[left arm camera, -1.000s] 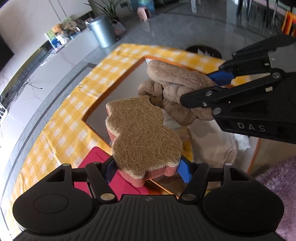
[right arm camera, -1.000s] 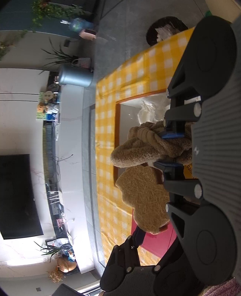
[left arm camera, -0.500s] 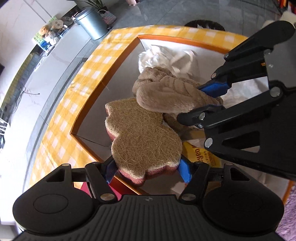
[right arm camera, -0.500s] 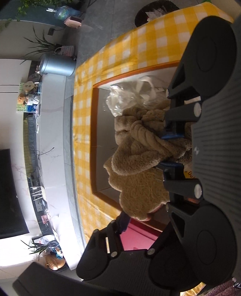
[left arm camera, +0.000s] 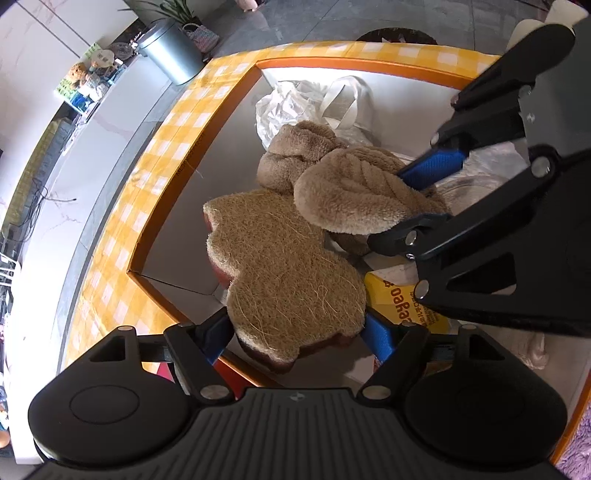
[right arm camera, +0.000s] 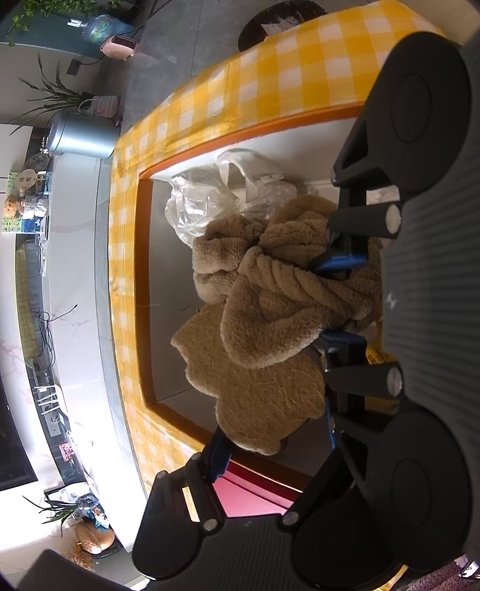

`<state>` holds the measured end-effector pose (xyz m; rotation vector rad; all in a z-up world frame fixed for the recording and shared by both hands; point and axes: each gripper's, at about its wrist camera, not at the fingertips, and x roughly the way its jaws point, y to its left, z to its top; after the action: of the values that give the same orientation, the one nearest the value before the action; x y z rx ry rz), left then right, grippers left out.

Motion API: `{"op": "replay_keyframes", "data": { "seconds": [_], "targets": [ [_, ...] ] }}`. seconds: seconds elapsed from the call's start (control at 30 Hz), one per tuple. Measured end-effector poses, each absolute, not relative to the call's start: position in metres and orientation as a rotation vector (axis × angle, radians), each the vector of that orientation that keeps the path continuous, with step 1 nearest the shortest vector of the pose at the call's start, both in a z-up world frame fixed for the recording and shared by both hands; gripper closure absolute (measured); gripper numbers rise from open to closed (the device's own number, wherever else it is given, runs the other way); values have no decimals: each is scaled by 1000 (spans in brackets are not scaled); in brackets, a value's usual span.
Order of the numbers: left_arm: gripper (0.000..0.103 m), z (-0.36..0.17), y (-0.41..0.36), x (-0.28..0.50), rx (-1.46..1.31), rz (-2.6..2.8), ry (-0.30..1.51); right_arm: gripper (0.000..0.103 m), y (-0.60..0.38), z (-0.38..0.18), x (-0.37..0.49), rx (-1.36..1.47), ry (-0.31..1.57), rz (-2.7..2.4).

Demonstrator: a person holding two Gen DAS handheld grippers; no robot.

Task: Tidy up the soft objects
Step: 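Lower the sponge with the left tool while the right tool lowers the plush toy into the box, then open both tools to release the items and withdraw toward the crocheted items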

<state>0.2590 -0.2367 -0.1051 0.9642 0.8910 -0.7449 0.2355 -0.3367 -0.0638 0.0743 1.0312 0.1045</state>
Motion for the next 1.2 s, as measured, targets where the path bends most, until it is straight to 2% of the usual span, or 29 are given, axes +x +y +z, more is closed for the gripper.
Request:
{"op": "replay_keyframes", "data": {
  "seconds": [0.13, 0.2, 0.43, 0.53, 0.67, 0.73, 0.9, 0.97, 1.03, 1.07, 1.2],
  "targets": [
    [10, -102, -237, 252, 987, -753, 870, 59, -338, -57, 232, 56, 1027, 95],
    [9, -99, -235, 248, 1005, -747, 843, 51, -339, -52, 229, 52, 1017, 87],
    [8, -83, -223, 239, 1001, -732, 788, 49, -340, -34, 217, 40, 973, 61],
    [8, -77, -215, 240, 956, -731, 802, 51, -340, -28, 213, 40, 951, 59],
    [8, -69, -206, 239, 905, -732, 798, 68, -338, -26, 212, 49, 939, 82],
    [8, -66, -204, 239, 879, -736, 788, 71, -336, -28, 213, 43, 940, 92],
    [27, -54, -189, 238, 796, -733, 780, 75, -326, -33, 220, 71, 944, 137],
    [39, -50, -181, 243, 749, -730, 781, 75, -321, -38, 227, 83, 943, 164],
    [45, -48, -173, 247, 703, -716, 791, 82, -316, -47, 235, 98, 953, 183],
    [48, -47, -170, 250, 685, -711, 795, 87, -315, -51, 240, 112, 964, 191],
    [48, -44, -156, 257, 619, -675, 796, 91, -308, -68, 254, 136, 1007, 197]
  ]
}}
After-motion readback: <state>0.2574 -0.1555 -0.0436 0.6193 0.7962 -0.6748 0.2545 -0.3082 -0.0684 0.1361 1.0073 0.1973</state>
